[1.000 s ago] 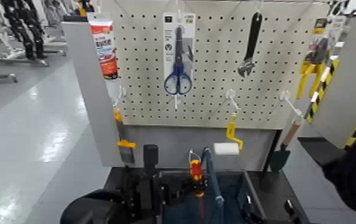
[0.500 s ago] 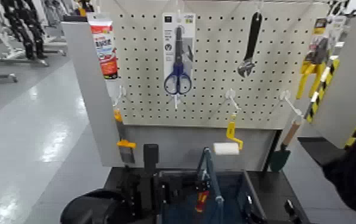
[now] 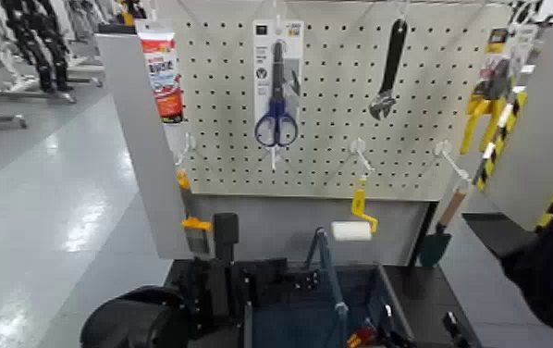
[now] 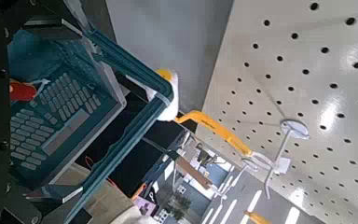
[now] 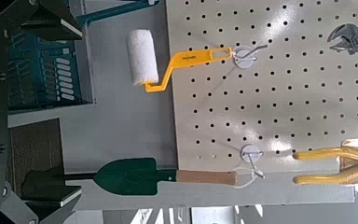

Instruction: Put the red screwdriver into the crate.

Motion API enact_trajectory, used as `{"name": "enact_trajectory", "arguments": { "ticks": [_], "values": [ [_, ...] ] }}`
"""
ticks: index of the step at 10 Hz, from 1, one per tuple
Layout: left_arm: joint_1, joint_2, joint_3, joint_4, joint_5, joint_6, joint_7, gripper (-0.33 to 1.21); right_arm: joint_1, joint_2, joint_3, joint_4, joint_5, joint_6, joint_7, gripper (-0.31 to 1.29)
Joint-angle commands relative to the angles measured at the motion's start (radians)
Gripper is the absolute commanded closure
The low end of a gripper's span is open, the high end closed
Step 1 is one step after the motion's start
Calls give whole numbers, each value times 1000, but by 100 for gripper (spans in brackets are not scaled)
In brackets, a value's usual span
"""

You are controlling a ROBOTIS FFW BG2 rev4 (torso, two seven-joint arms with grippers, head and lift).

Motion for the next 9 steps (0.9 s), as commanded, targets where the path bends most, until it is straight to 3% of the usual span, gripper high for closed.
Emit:
{"name": "enact_trajectory", "arguments": {
  "ticks": [1, 6, 9],
  "values": [
    [27, 16, 39, -119, -108, 31, 3, 13, 2, 0, -1, -1, 1, 0, 0, 14],
    [188, 37, 146, -340, -347, -100, 136, 13, 5, 2, -4, -5, 0, -6, 0, 14],
    [346, 8, 247, -400, -444, -273, 278, 13, 9, 2, -9, -5, -2, -28, 1, 14]
  ]
}}
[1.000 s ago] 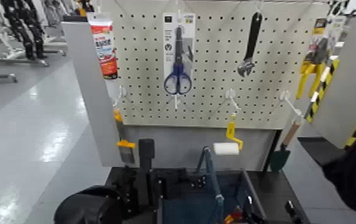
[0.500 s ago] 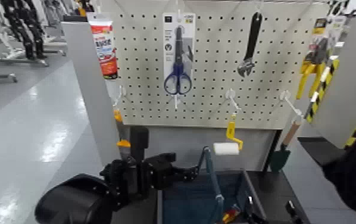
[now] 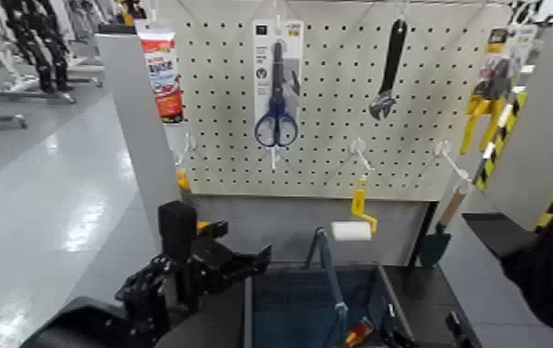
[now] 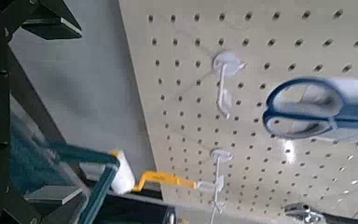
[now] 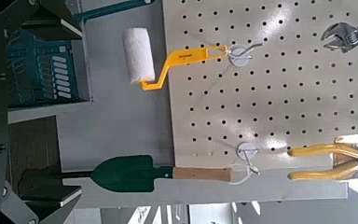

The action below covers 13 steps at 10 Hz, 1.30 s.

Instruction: Put the red screwdriver into the crate.

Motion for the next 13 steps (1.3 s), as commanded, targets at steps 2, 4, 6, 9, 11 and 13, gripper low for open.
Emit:
{"name": "enact_trajectory", "arguments": {
  "ticks": [2, 4, 6, 9, 11, 13],
  "values": [
    [173, -44, 112, -23, -88, -167, 105, 13, 8, -1, -6, -1, -1, -18, 0, 14],
    [253, -47, 113, 2, -100, -269, 194, 13, 6, -3, -5, 1, -1, -18, 8, 14],
    [316, -52, 105, 14, -123, -332, 272, 13, 11, -1, -5, 1, 8, -21, 15, 14],
    [336, -52, 93, 12, -154, -369, 300, 13, 11, -1, -5, 4, 19, -24, 11, 14],
    [336, -52, 90, 12, -157, -377, 306, 13, 12, 2, -8, 4, 26, -24, 9, 14],
    [336, -52, 89, 12, -158, -377, 307, 13, 11, 2, -6, 1, 28, -12, 9, 14]
  ]
}}
